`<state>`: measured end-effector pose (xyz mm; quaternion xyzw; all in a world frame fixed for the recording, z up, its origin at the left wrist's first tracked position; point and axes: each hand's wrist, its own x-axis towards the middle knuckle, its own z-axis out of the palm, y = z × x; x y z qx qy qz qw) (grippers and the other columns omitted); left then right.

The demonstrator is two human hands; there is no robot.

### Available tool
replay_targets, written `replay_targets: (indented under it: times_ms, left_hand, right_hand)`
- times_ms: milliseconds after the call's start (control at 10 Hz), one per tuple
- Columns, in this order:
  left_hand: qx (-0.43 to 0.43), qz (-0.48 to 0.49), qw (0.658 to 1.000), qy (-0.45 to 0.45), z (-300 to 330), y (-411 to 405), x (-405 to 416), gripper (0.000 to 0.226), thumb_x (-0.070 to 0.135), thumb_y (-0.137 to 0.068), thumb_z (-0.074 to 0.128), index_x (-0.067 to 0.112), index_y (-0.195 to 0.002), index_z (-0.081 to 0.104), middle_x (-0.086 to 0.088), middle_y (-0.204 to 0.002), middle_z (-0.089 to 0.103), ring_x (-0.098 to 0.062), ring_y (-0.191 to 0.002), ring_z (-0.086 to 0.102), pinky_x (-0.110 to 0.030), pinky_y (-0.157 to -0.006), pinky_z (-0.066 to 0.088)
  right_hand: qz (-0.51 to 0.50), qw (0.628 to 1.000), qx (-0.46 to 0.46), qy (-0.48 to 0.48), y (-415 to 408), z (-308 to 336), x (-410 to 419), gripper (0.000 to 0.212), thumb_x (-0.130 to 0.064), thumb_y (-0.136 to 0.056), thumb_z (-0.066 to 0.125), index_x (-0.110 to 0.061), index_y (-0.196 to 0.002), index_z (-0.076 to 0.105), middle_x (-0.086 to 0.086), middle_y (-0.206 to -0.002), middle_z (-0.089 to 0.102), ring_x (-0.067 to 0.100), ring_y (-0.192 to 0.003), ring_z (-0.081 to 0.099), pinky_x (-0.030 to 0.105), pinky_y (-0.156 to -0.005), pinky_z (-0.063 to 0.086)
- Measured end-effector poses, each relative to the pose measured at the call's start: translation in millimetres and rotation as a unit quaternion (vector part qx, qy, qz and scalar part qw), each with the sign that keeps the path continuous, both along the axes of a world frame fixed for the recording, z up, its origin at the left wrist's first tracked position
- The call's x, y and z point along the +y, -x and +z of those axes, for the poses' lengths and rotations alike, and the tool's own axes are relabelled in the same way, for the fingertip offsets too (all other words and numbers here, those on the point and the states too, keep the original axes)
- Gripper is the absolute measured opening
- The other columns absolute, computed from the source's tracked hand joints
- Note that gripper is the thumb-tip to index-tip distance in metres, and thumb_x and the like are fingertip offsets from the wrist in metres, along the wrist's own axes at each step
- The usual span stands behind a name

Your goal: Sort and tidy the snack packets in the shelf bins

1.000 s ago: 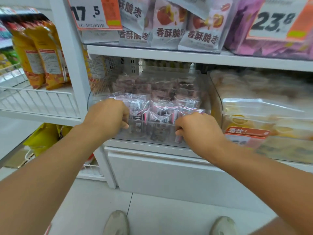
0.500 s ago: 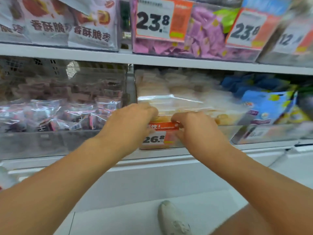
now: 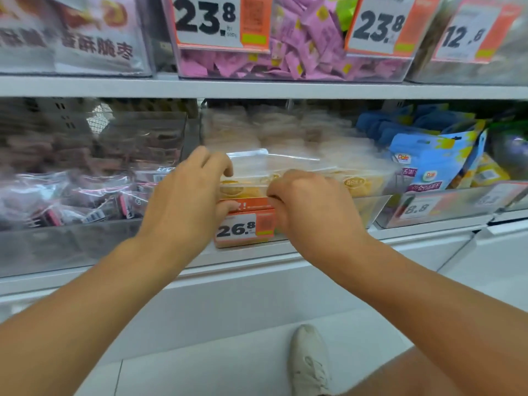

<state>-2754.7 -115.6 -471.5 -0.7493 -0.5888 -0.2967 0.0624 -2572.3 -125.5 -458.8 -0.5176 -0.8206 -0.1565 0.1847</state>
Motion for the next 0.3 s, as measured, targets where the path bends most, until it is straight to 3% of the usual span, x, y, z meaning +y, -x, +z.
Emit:
replay_targets:
  times_ms: [100,200,300]
  left_hand:
    - [0.051,-0.018,0.998,-0.018,-6,10,-18,0.073,0.025,-0.073,0.086,0.017,-0.135,0.049,-0.004,-0.133,0.048,-0.027,-0.118,0.05,-0.045,-0.088,0.05]
    - [0.122,-0.033,0.986,0.106,-24,19,-39,0.101,0.04,-0.09,0.069,0.017,-0.16,0.0,0.001,-0.168,-0.004,-0.018,-0.154,0.005,-0.037,-0.124,0.02]
    - [0.099,-0.028,0.976,0.191,-18,38,-57,0.099,0.048,-0.094,0.06,0.023,-0.159,-0.011,0.01,-0.165,-0.017,-0.011,-0.153,-0.009,-0.035,-0.125,0.012]
  right_hand:
    - [0.094,0.994,0.048,0.029,11,-11,-14,0.05,-0.039,-0.095,0.057,-0.02,-0.141,0.048,0.002,-0.148,0.045,0.024,-0.136,0.041,0.039,-0.106,0.043]
    - [0.059,0.985,-0.074,0.146,21,-28,-17,0.087,-0.059,-0.096,0.043,-0.022,-0.16,-0.003,-0.001,-0.167,-0.011,0.022,-0.153,-0.012,0.047,-0.125,0.008]
    - [0.047,0.981,-0.054,0.179,24,-20,-27,0.092,-0.057,-0.095,0.053,-0.028,-0.159,-0.008,-0.006,-0.166,-0.018,0.02,-0.152,-0.017,0.05,-0.124,0.005]
